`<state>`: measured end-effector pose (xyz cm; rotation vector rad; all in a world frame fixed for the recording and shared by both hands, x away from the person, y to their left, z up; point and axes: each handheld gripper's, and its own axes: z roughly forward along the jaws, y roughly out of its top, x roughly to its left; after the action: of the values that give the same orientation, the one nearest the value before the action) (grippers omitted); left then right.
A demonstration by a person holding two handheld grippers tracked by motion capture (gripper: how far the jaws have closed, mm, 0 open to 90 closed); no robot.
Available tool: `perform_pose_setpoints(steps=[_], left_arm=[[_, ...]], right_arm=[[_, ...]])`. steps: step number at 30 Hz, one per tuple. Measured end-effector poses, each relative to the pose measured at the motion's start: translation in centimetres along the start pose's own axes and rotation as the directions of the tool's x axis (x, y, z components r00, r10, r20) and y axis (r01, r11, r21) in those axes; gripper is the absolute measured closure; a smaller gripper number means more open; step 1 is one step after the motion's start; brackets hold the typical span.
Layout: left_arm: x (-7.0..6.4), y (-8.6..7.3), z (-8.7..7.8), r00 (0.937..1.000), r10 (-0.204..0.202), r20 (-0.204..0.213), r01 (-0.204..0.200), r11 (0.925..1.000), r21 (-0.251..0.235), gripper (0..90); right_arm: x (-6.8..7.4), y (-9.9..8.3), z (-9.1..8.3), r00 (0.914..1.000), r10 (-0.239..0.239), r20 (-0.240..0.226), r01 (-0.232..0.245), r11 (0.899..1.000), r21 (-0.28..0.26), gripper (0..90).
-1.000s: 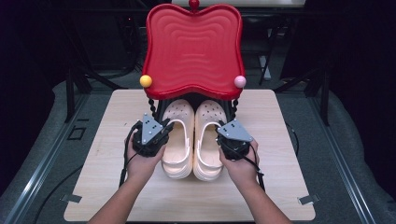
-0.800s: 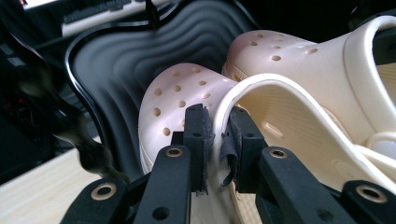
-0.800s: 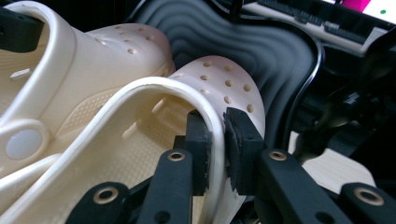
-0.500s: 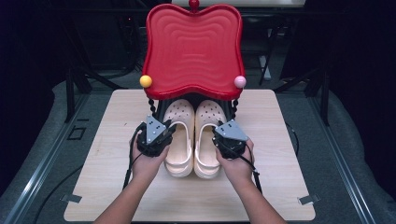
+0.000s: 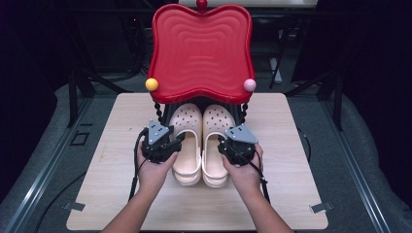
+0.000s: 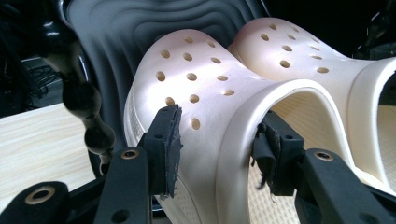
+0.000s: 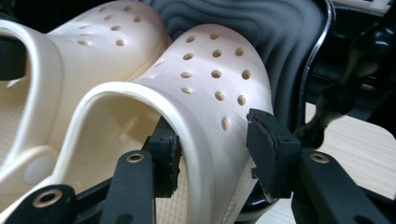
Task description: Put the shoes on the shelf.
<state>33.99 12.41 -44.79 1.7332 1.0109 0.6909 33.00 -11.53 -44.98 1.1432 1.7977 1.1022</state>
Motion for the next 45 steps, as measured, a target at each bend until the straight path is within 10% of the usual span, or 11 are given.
perform_pose_setpoints(steps=[20,45], left_arm=[[-1.3,0.4,0.1,0.9982,0.054,0.025,-0.053,0.9969,-0.059,69.5],[0.4,2.7,2.7,0.9939,0.110,-0.014,-0.111,0.9857,-0.127,70.6]], right_arm=[[0.9,-0.4,0.2,0.9978,0.064,0.017,-0.062,0.993,-0.105,68.7],[0.2,2.4,2.9,0.9949,-0.007,0.101,0.024,0.985,-0.171,71.4]])
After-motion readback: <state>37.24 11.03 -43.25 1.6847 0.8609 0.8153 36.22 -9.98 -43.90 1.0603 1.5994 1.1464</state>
